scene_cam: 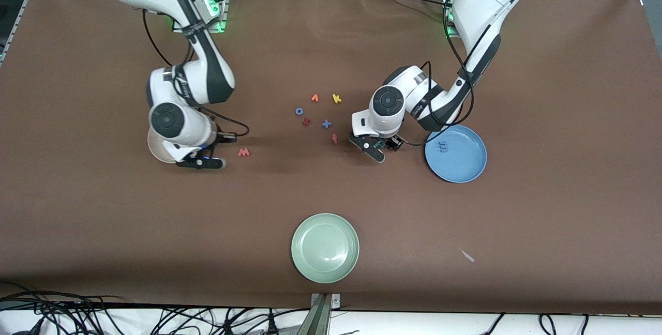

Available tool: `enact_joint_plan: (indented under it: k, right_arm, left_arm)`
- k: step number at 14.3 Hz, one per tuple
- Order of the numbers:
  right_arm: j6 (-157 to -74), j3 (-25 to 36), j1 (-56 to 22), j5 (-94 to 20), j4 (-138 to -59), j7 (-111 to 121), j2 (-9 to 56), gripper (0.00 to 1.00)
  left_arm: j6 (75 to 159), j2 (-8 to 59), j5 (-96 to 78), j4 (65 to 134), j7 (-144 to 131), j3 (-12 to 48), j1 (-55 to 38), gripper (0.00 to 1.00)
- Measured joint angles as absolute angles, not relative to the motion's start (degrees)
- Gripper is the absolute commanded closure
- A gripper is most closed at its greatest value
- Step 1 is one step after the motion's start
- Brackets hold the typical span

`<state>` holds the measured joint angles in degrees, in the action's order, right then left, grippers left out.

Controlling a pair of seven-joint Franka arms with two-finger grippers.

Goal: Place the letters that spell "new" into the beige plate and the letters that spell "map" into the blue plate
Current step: 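Drop the green letter on the cream plate while the left gripper grasps teal letter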

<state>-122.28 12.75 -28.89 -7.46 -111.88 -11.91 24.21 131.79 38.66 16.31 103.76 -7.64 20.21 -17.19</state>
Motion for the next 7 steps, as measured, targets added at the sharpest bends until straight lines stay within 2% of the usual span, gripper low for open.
enact_joint_plan:
  k: [4,5,7]
  right_arm:
    - [-127.99,18.24,-28.68,-7.34,-121.49,0.87,20.05,0.8]
    - [-129.92,19.36,-28.64,-7.34,-123.45,3.96,19.8,0.68]
    - [-131.86,21.1,-28.64,-7.34,-125.57,8.3,19.79,0.0]
  left_arm:
    - [131.79,38.86,16.31,103.93,-7.54,20.21,-17.25,0.24]
    - [131.79,38.92,16.31,104.1,-7.52,20.21,-17.32,0.26]
    - [131.83,38.95,18.08,104.36,-7.51,20.22,-17.36,0.31]
